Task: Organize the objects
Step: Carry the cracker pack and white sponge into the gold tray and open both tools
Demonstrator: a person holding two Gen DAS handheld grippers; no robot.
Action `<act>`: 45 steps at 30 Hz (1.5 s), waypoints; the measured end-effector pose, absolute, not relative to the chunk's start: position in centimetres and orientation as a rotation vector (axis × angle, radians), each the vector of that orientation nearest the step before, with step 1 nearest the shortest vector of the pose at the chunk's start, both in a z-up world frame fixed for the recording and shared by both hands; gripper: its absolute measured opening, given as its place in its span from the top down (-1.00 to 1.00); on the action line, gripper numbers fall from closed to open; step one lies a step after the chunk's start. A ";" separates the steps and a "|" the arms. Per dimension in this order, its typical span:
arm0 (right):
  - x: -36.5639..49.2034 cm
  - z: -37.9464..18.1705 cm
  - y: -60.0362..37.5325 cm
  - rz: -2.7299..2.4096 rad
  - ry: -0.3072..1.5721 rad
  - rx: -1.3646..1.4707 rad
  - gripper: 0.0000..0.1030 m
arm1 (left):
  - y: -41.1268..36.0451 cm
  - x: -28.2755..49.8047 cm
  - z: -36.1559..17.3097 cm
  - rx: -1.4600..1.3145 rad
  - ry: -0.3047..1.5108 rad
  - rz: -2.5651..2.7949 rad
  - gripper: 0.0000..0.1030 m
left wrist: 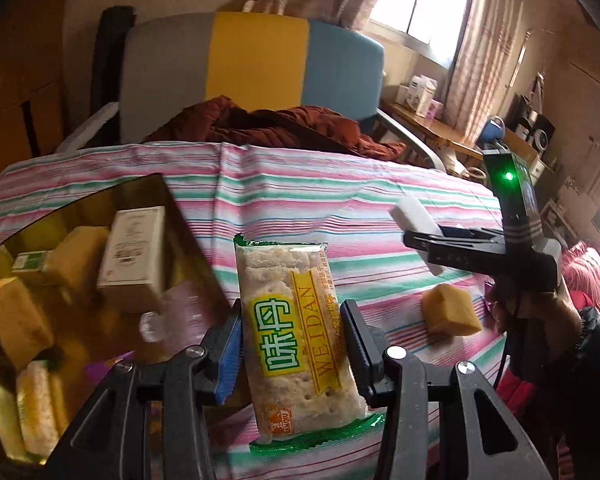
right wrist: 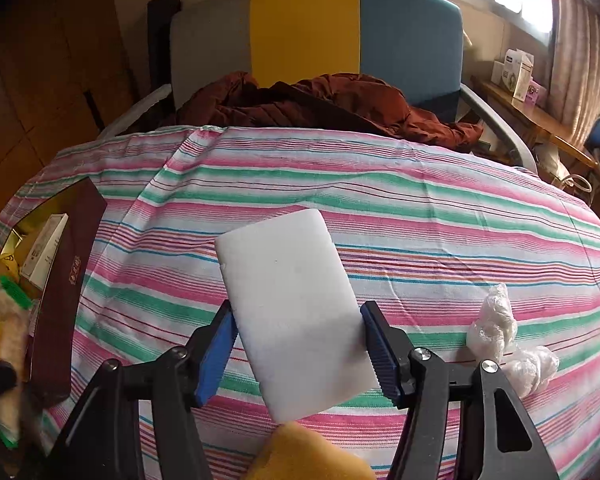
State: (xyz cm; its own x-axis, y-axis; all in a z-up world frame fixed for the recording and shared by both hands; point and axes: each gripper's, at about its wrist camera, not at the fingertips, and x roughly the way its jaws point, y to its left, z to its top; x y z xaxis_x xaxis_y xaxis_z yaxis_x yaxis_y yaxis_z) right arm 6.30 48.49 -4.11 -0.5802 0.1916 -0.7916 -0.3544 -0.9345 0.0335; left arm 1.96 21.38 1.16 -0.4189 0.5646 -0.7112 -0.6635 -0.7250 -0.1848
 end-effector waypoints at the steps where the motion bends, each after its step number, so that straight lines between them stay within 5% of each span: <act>1: 6.3 -4.2 48.4 2.528 0.260 -1.241 -0.22 | 20.6 1.8 1.3 -1.022 0.151 2.177 0.10; 19: 5.9 0.6 37.3 2.763 0.294 -1.141 -0.23 | 8.3 0.4 1.9 -1.001 0.097 2.484 0.10; 45: 2.0 -0.5 21.8 3.014 0.287 -1.381 -0.24 | -1.4 -1.2 0.3 -1.130 -0.111 2.624 0.10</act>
